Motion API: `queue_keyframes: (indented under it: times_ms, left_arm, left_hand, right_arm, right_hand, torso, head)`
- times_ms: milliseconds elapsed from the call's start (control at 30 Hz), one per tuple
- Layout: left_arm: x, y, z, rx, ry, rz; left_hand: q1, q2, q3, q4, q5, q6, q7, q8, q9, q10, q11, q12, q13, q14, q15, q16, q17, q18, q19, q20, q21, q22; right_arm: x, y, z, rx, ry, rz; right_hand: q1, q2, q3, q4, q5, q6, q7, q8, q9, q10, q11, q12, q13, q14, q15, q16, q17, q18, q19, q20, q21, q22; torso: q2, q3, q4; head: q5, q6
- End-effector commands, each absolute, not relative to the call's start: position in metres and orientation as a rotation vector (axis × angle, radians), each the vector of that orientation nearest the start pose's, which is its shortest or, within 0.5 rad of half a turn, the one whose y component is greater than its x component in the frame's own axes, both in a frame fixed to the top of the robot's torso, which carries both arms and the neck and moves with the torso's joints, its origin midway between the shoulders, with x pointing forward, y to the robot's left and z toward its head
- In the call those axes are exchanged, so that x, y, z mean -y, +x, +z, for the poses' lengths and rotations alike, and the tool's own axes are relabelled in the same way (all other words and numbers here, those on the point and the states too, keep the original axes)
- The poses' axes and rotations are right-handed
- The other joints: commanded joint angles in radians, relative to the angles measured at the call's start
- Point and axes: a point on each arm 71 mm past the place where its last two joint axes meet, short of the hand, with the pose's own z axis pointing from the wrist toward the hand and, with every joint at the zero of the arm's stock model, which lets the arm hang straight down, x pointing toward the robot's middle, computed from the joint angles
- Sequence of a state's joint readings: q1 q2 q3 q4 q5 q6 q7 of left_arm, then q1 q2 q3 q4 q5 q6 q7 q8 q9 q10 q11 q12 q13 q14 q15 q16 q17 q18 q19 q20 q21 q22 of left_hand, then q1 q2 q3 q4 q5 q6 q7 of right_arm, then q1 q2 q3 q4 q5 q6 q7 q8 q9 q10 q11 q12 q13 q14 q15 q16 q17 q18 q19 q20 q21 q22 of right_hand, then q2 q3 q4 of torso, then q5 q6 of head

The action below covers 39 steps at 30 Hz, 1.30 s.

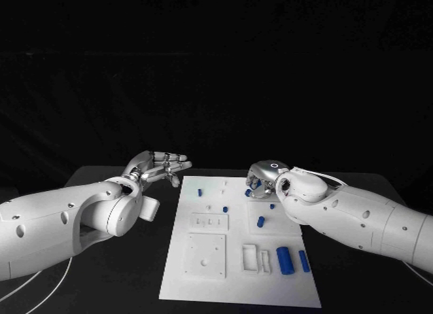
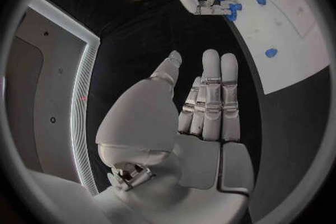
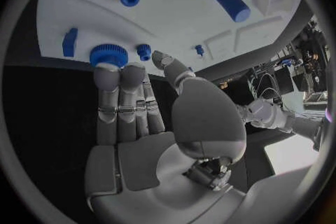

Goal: Assemble the parts on the task board

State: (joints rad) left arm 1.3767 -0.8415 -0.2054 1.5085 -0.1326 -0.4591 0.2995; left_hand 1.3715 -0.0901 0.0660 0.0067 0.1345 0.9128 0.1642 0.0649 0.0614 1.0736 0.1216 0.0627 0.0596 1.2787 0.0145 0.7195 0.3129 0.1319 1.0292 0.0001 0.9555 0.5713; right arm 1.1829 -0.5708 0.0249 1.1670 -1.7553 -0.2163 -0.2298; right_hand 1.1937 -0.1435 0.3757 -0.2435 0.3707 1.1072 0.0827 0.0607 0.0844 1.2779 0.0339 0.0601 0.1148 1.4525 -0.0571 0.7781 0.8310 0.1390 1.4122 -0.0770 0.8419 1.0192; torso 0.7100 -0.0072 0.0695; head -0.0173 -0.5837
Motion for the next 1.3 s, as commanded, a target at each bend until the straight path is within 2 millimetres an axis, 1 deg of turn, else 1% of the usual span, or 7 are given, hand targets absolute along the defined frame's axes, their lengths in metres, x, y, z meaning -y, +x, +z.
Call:
queue_keyframes:
  times_ms: [33, 400, 700, 867, 967, 1100, 1300]
  left_arm:
    - [-0.219, 0.504, -0.153, -1.481, -0.919, -1.298]
    - [-0.217, 0.504, -0.154, -1.487, -0.921, -1.303]
    - [-0.217, 0.504, -0.154, -1.491, -0.922, -1.304]
    - [-0.217, 0.504, -0.154, -1.492, -0.924, -1.302]
    - [-0.217, 0.505, -0.154, -1.492, -0.925, -1.301]
    - [-0.217, 0.505, -0.154, -1.494, -0.927, -1.298]
    - [-0.219, 0.507, -0.155, -1.492, -0.931, -1.290]
  left_hand:
    - [-0.003, -0.007, 0.003, 0.001, -0.006, -0.006, -0.002, 0.004, 0.000, -0.007, -0.003, -0.002, 0.000, 0.002, 0.005, -0.002, -0.001, 0.011, -0.006, 0.003, 0.003, -0.001]
    - [-0.003, -0.006, 0.003, 0.003, -0.006, -0.006, -0.002, 0.004, 0.000, -0.007, -0.003, -0.002, 0.000, 0.002, 0.005, -0.001, -0.001, 0.011, -0.006, 0.003, 0.005, -0.002]
    - [-0.002, -0.003, 0.003, 0.003, -0.006, -0.004, -0.002, 0.004, 0.001, -0.007, -0.003, -0.002, 0.000, 0.004, 0.005, 0.001, -0.002, 0.011, -0.005, 0.002, 0.008, -0.004]
    - [-0.003, -0.002, 0.002, 0.003, -0.006, -0.004, -0.002, 0.004, 0.000, -0.007, -0.003, -0.002, 0.000, 0.005, 0.005, 0.002, -0.002, 0.012, -0.004, 0.002, 0.009, -0.005]
    - [-0.004, 0.001, 0.002, 0.003, -0.007, -0.003, -0.002, 0.004, 0.001, -0.007, -0.004, -0.002, 0.000, 0.004, 0.005, 0.002, -0.003, 0.012, -0.005, 0.002, 0.010, -0.005]
    - [-0.004, 0.001, 0.002, 0.003, -0.007, -0.003, -0.002, 0.004, 0.001, -0.007, -0.004, -0.002, 0.000, 0.004, 0.005, 0.002, -0.003, 0.012, -0.005, 0.002, 0.010, -0.005]
    - [-0.002, 0.004, 0.002, 0.001, -0.007, -0.004, -0.002, 0.004, 0.000, -0.008, -0.003, -0.002, 0.000, 0.004, 0.005, 0.002, -0.003, 0.012, -0.005, 0.002, 0.011, -0.007]
  right_arm:
    - [0.166, 0.552, -0.198, -1.648, -0.321, 0.283]
    - [0.165, 0.553, -0.204, -1.636, -0.313, 0.289]
    - [0.163, 0.552, -0.207, -1.641, -0.310, 0.300]
    - [0.163, 0.551, -0.208, -1.636, -0.305, 0.310]
    - [0.162, 0.549, -0.206, -1.611, -0.295, 0.323]
    - [0.160, 0.548, -0.202, -1.565, -0.271, 0.343]
    - [0.160, 0.545, -0.196, -1.513, -0.236, 0.355]
  right_hand:
    - [0.000, -0.012, 0.000, 0.009, -0.003, 0.008, 0.001, 0.003, 0.001, 0.005, 0.002, 0.003, 0.002, 0.000, 0.001, 0.007, -0.002, 0.003, 0.010, 0.000, -0.011, 0.015]
    - [0.002, -0.009, 0.010, 0.018, -0.025, 0.021, 0.001, 0.003, 0.002, 0.027, -0.004, 0.009, 0.003, 0.001, -0.003, 0.007, -0.007, -0.004, 0.026, -0.005, -0.017, 0.072]
    - [0.009, 0.004, 0.035, 0.018, -0.041, 0.049, 0.002, 0.004, 0.005, 0.043, -0.009, 0.010, -0.003, 0.001, -0.006, 0.011, -0.007, -0.008, 0.036, -0.008, -0.031, 0.106]
    - [0.023, 0.037, 0.121, 0.017, -0.108, 0.114, -0.002, 0.008, 0.022, 0.064, -0.018, 0.016, 0.004, -0.001, -0.012, 0.016, -0.004, -0.016, 0.041, -0.012, -0.018, 0.127]
    - [0.043, 0.054, 0.190, 0.004, -0.188, 0.141, -0.005, 0.007, 0.038, 0.084, -0.025, 0.025, 0.018, -0.001, -0.017, 0.018, -0.003, -0.022, 0.042, -0.018, -0.004, 0.143]
    - [0.034, 0.031, 0.298, 0.000, -0.282, 0.161, -0.012, 0.005, 0.079, 0.098, -0.030, 0.035, 0.060, 0.001, -0.020, 0.012, -0.012, -0.028, 0.044, -0.022, 0.011, 0.174]
    - [0.038, 0.022, 0.318, 0.005, -0.311, 0.161, -0.012, 0.004, 0.109, 0.098, -0.032, 0.031, 0.088, 0.003, -0.022, 0.013, -0.020, -0.031, 0.049, -0.024, 0.003, 0.195]
  torso:
    - [0.006, -0.0012, 0.0010]
    - [0.019, 0.0003, 0.0157]
    - [0.024, -0.0012, 0.0171]
    - [0.026, -0.0021, 0.0159]
    - [0.027, -0.0016, 0.0169]
    - [0.028, -0.0020, 0.0200]
    - [0.028, -0.0041, 0.0211]
  head:
    - [0.001, 0.001]
    - [-0.002, 0.015]
    - [-0.001, 0.013]
    - [-0.004, 0.012]
    - [-0.007, 0.011]
    - [-0.008, 0.009]
    - [-0.011, 0.014]
